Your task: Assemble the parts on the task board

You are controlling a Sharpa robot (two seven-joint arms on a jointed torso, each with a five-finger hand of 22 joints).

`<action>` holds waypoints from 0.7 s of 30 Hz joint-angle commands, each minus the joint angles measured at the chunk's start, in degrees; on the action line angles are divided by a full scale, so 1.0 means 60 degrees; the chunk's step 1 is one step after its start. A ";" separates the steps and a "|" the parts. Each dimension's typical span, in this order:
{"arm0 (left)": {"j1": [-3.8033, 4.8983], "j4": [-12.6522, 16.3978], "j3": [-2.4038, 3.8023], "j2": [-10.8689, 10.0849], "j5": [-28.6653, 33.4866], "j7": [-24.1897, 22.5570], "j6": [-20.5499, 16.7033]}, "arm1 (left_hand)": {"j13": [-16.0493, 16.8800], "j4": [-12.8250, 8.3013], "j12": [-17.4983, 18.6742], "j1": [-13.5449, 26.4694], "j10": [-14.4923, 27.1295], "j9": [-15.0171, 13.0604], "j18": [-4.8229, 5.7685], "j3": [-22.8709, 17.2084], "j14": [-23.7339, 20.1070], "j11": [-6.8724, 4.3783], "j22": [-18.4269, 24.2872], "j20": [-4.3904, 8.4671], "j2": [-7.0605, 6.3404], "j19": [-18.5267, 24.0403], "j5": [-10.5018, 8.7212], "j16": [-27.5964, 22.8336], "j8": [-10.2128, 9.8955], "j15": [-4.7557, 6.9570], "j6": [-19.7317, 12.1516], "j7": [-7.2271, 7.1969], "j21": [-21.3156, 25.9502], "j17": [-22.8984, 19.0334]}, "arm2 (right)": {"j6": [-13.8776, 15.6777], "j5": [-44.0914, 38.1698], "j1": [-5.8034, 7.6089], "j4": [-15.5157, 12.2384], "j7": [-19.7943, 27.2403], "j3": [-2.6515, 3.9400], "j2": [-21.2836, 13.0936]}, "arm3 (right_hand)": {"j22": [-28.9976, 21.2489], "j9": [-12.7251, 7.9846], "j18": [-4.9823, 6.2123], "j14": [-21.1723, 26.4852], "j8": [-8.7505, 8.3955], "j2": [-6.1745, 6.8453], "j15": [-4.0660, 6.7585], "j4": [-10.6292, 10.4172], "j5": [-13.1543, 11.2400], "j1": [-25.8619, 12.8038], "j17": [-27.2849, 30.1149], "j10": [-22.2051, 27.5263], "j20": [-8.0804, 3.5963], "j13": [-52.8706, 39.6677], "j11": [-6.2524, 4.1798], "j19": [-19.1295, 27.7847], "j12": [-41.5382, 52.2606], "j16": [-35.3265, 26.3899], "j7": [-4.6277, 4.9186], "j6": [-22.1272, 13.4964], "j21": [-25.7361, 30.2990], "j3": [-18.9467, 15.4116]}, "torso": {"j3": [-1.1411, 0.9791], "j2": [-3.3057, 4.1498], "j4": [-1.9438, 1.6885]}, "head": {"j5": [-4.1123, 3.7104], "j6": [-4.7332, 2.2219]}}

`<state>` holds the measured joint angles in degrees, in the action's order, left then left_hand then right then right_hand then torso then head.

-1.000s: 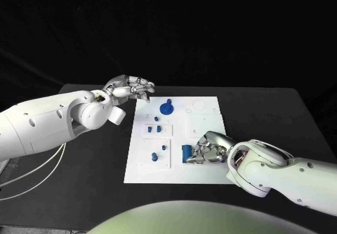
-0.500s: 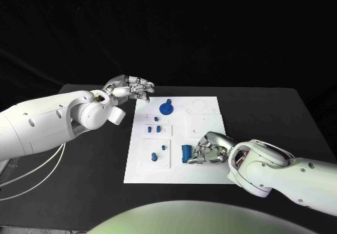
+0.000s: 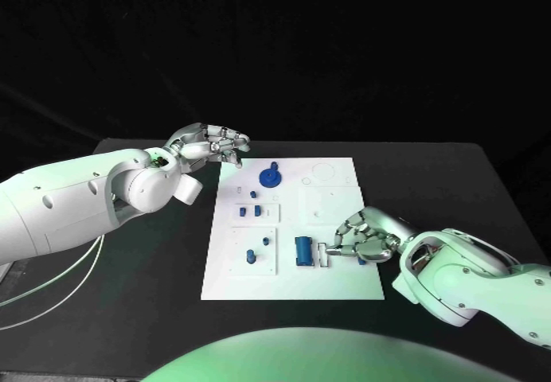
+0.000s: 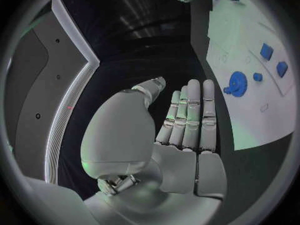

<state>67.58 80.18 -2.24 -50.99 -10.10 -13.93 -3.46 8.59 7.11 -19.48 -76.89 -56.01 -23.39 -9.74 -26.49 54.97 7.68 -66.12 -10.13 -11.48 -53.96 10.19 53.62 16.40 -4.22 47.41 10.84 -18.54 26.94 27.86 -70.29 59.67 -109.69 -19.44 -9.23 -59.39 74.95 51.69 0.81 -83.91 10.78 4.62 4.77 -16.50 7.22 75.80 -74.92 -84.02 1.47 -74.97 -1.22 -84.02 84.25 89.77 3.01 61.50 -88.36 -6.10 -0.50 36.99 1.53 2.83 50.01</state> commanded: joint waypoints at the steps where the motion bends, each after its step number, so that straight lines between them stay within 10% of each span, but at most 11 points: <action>1: 0.0006 0.0032 0.0004 0.0002 0.0059 -0.0129 0.0159 | 0.0016 -0.0016 -0.0050 0.0095 0.0064 0.0008 -0.0087 -0.0028 -0.0091 0.0020 0.0018 -0.0033 0.0015 -0.0005 0.0040 -0.0047 0.0054 -0.0004 -0.0084 0.0008 0.0066 0.0013 | 0.0434 -0.0012 0.0018 -0.0051 0.0695 -0.0001 -0.0362 | 0.2416 -0.0225 -0.0067 -0.1015 -0.0252 0.0032 -0.0125 0.0016 0.0013 0.0192 -0.2514 -0.0520 0.0103 -0.1970 0.0116 -0.0864 -0.0079 0.0039 0.0116 -0.0201 0.0043 0.0108 | 0.0007 -0.0017 0.0026 | -0.0066 -0.0002; 21: 0.0002 0.0074 -0.0006 0.0000 0.0059 -0.0175 0.0237 | 0.0021 -0.0025 -0.0082 0.0158 0.0080 0.0013 -0.0086 -0.0015 -0.0104 0.0019 0.0039 -0.0040 0.0026 -0.0001 -0.0055 -0.0056 0.0102 -0.0010 -0.0112 0.0003 0.0108 0.0028 | -0.0369 -0.1800 -0.0402 0.0160 -0.1167 -0.0035 -0.0984 | 0.2446 -0.0932 -0.0088 -0.1015 -0.0473 0.0245 -0.0180 -0.0041 -0.0165 -0.0556 -0.2514 -0.0512 0.0206 -0.1937 0.0145 -0.0907 -0.0124 0.0039 0.0121 0.0257 -0.0057 0.0392 | 0.0001 -0.0001 -0.0006 | -0.0389 -0.0002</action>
<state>67.56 80.47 -2.30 -51.04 -10.10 -14.30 -3.19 8.64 7.11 -19.70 -76.13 -56.01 -23.39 -9.74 -26.49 54.77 7.68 -65.93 -10.13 -11.63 -53.96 9.96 53.62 16.66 -4.42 46.99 10.84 -18.09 27.06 27.01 -78.09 57.48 -108.86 -23.37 -9.44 -65.59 74.93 46.16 0.81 -83.93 7.74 6.25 3.79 -16.83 6.52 73.05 -74.91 -83.92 2.48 -74.95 -0.09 -84.01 83.14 89.77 3.76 62.77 -88.43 -4.07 -0.49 36.90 1.65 0.52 50.01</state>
